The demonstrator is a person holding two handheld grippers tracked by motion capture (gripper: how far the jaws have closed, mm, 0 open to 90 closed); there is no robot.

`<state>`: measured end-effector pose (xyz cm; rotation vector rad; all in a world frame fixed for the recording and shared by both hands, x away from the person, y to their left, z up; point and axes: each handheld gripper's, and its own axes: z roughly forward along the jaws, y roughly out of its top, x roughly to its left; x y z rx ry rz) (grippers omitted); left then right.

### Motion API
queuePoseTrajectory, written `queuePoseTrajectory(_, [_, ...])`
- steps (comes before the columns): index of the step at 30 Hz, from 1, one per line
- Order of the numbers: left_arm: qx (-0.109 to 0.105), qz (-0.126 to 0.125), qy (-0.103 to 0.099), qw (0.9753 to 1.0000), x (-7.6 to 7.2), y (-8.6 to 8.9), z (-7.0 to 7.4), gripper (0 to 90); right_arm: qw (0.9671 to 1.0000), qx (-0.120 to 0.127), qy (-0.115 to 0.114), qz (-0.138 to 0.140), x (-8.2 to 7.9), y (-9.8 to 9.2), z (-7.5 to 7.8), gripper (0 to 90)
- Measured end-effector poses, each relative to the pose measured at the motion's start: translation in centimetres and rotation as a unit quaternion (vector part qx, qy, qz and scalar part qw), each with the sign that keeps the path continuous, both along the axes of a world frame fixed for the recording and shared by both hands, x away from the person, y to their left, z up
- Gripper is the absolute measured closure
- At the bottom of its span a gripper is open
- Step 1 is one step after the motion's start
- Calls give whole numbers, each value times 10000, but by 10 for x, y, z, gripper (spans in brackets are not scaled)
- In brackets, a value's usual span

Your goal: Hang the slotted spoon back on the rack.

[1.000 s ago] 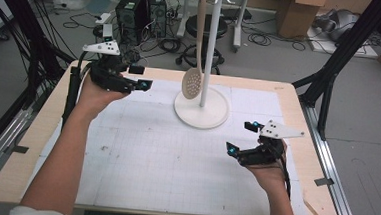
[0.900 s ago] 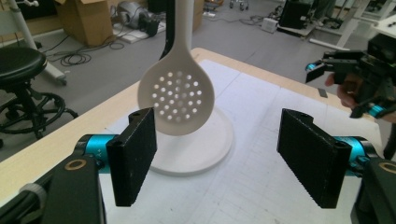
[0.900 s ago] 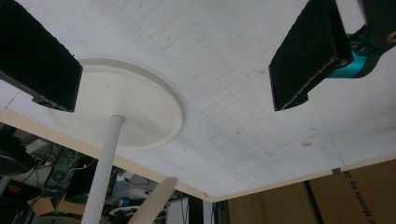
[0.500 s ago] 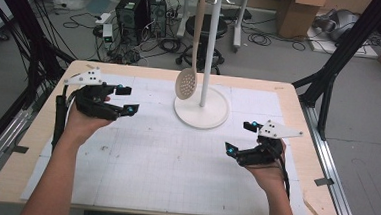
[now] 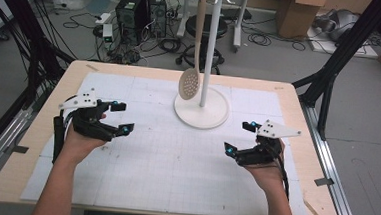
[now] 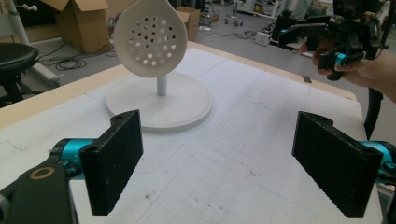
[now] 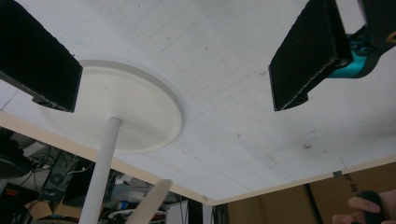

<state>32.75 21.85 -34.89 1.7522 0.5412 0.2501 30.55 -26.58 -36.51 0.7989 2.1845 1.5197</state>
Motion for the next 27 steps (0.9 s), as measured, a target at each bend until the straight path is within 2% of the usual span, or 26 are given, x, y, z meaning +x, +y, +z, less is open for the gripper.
queuePoseTrajectory(4, [28, 69, -14, 10000, -2, 4, -8, 163, 10000, 1, 24, -13, 1, -1, -1, 15])
queuePoseTrajectory(7, [-45, 118, -55, 9999, -6, 10, -13, 159, 10000, -6, 28, -10, 1, 0, -2, 15])
queuePoseTrajectory(11, [-13, 227, -7, 9997, -8, 16, -22, 118, 10000, -8, 16, -6, 1, 0, -3, 15])
queuePoseTrajectory(20, [76, 273, -55, 9996, -7, 15, -27, 62, 10000, 32, 41, 6, 5, -2, -7, 15])
queuePoseTrajectory(22, [124, 306, -46, 9994, -8, 14, -27, 17, 10000, 40, 50, -7, 6, -4, -8, 15])
queuePoseTrajectory(27, [85, 335, -76, 9994, -9, 17, -26, 16, 10000, 9, 81, -44, 6, -5, -11, 15])
